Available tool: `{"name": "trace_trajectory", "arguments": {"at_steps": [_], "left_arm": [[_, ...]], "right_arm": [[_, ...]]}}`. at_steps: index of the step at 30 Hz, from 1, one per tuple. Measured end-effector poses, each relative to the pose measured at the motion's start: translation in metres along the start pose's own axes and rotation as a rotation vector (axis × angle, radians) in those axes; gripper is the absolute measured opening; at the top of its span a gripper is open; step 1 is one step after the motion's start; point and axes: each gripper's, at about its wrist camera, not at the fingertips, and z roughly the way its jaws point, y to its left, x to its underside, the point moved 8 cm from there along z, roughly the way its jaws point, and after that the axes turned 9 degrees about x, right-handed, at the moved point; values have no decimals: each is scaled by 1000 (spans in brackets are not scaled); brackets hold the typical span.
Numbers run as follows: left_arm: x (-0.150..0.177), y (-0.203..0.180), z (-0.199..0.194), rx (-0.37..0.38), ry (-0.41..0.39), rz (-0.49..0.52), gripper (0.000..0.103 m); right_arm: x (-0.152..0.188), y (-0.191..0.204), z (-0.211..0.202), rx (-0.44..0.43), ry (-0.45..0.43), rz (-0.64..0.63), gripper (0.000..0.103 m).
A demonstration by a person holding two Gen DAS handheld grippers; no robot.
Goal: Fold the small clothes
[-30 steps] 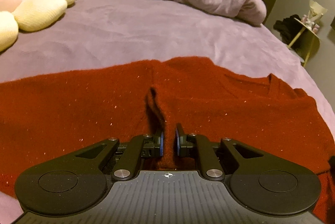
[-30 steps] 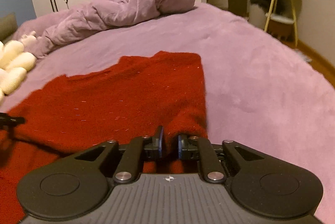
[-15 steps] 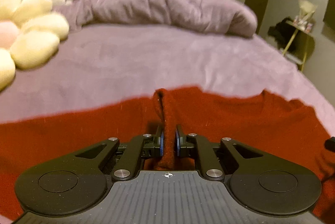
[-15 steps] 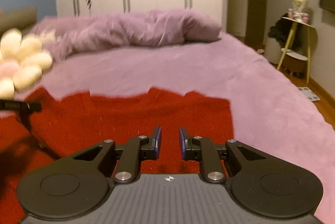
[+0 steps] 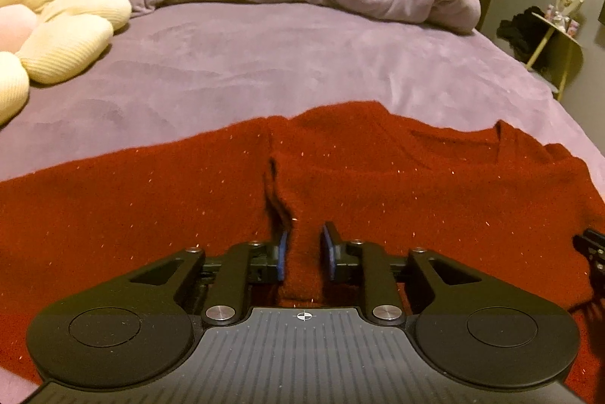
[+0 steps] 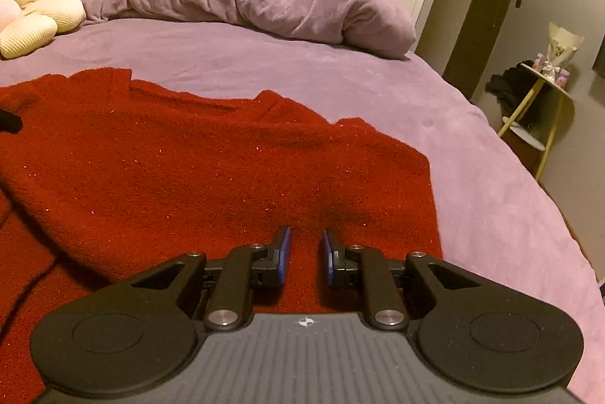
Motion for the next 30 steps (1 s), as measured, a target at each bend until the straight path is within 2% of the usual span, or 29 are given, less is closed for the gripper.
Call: {"name": "trace_trajectory", "arguments": {"at_steps": [3,4,5,7,8,9,11,12,13,15,17,19,20,21,22,23,25,28,30], "left_arm": [[4,1,-12,14,-1,-25,46],[6,0,-16,27,-2,-34,54],[8,-1,-20,40,-3,-40,57],[15,1,-21,48,6,-47,67],[17,5,-21,48,9,-62,69],[19,8,-23,64,3,-88,71],[19,19,-34,108,-21,-175,82],[20,26,-43,120,-44,-216,94],[22,37,-57,124,-87,-259,96],[29,62,-84,132,-163,-321,96],[44,103,-111,103,-221,-421,96],[64,157,-136,5,-257,-540,96],[75,182,-146,-50,-268,-593,96],[84,205,-155,-94,-273,-646,94],[95,231,-166,-134,-282,-714,88],[101,248,-174,-138,-306,-763,83],[109,278,-185,-100,-363,-876,65],[115,309,-189,-62,-421,-1004,53],[115,326,-190,-49,-484,-1067,49]], "right_arm": [[-7,-2,-13,-2,27,41,19],[-9,0,-21,-22,17,59,21],[-10,4,-27,-42,3,64,22],[-4,18,-36,-78,-14,25,27],[2,26,-35,-80,-2,-11,28],[7,31,-34,-64,-6,-46,29],[9,37,-35,-36,-26,-107,30],[6,38,-37,-28,-14,-112,30],[3,37,-40,-24,2,-100,31],[-1,32,-52,-57,26,-27,35],[2,29,-70,-106,23,46,39],[9,30,-86,-134,27,71,48],[13,31,-93,-144,34,81,49],[18,33,-100,-159,41,92,50],[21,34,-105,-172,48,103,50],[24,35,-110,-178,56,116,50],[27,37,-116,-179,66,129,51],[28,42,-117,-172,85,131,52],[27,43,-117,-172,96,143,52]]}}
